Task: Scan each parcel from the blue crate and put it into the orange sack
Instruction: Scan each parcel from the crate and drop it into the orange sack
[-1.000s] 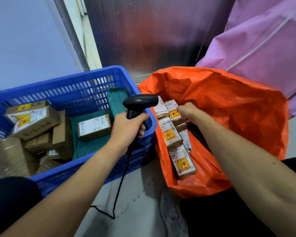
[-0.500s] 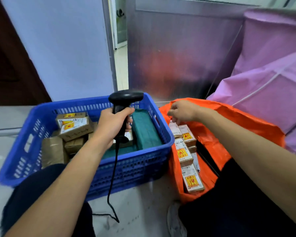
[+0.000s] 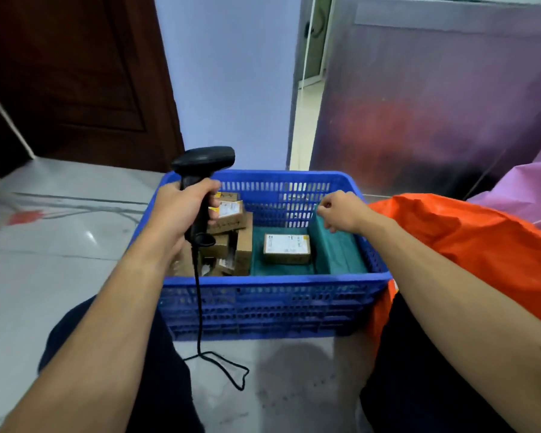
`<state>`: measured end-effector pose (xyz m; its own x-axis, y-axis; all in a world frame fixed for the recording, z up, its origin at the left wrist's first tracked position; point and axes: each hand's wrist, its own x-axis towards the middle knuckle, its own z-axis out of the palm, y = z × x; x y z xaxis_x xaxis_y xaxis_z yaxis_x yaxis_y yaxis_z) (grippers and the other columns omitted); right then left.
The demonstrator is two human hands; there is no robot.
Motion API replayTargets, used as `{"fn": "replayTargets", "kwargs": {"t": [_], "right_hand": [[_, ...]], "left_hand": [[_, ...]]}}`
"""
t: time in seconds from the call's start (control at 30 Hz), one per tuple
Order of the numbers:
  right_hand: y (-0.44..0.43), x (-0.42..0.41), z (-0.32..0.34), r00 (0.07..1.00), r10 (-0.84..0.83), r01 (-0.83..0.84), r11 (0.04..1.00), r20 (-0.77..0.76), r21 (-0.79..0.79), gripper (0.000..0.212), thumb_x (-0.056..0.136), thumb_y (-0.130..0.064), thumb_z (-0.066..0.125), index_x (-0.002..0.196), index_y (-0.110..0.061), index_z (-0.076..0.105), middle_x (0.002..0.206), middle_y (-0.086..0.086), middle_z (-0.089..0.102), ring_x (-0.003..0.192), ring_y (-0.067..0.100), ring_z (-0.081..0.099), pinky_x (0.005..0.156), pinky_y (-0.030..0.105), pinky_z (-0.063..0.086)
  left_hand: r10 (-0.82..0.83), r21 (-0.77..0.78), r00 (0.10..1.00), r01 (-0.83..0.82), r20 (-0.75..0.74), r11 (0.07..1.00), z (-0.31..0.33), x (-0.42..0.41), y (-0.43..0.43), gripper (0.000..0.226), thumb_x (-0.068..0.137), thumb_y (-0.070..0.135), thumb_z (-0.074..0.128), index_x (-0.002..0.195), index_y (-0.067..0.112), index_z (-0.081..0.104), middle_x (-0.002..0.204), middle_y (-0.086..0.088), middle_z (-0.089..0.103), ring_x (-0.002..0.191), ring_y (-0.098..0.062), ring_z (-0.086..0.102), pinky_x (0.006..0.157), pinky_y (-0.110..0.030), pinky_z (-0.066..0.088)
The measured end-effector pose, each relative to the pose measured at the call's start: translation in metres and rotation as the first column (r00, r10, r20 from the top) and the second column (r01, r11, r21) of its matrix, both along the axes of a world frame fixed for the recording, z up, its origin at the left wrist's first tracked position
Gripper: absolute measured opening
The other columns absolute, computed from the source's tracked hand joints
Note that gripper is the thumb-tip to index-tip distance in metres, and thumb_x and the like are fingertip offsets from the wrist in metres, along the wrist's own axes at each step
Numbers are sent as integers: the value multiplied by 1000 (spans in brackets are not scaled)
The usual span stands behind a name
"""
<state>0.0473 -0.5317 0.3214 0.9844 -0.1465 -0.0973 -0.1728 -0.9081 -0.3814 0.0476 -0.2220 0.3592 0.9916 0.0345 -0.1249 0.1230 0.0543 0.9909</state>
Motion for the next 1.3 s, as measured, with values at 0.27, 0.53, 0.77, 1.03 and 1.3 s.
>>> {"fn": "replayTargets", "kwargs": {"t": [0.27, 0.53, 0.77, 1.03, 1.3], "right_hand": [[61, 47, -36, 985, 121, -128, 990, -127, -51, 33, 100, -28, 49, 86, -7, 70, 71, 9, 74, 85, 30, 72, 78, 36, 57], [96, 80, -67, 947, 217, -229, 973, -235, -25, 37, 103, -32, 48, 107, -1, 68, 88, 17, 75, 87, 34, 72, 84, 41, 58], [106, 87, -104, 873, 230, -278, 959, -429, -52, 57, 102, -47, 53, 154, -28, 40, 144, 11, 57, 128, 33, 55, 105, 40, 45], [149, 84, -128, 787, 366, -466, 881, -496, -89, 69, 103, -46, 47, 163, -33, 14, 154, 17, 46, 138, 37, 48, 114, 45, 40], [150, 86, -142, 796, 320, -426, 899, -514, -99, 64, 104, -47, 48, 160, -31, 22, 151, 23, 40, 132, 39, 50, 112, 48, 41]], "left_hand": [[16, 163, 999, -8, -49, 987, 0, 0, 49, 13, 94, 16, 72, 86, 7, 69, 59, -3, 65, 47, -16, 59, 51, -27, 51], [-11, 255, 995, 35, -94, 966, 2, 21, 65, 11, 93, 14, 74, 90, 5, 69, 67, -8, 68, 51, -18, 62, 56, -30, 53], [-47, 292, 993, 78, -112, 953, 1, 36, 56, 13, 93, 17, 75, 89, 6, 71, 65, -5, 69, 54, -18, 62, 57, -28, 56], [-56, 343, 991, 96, -125, 934, -4, 39, 51, 14, 92, 18, 76, 86, 7, 71, 70, -8, 70, 56, -20, 64, 65, -30, 59], [-83, 371, 985, 135, -151, 919, -6, 41, 53, 11, 93, 22, 77, 89, 11, 74, 74, -7, 74, 63, -19, 69, 75, -34, 60]]}}
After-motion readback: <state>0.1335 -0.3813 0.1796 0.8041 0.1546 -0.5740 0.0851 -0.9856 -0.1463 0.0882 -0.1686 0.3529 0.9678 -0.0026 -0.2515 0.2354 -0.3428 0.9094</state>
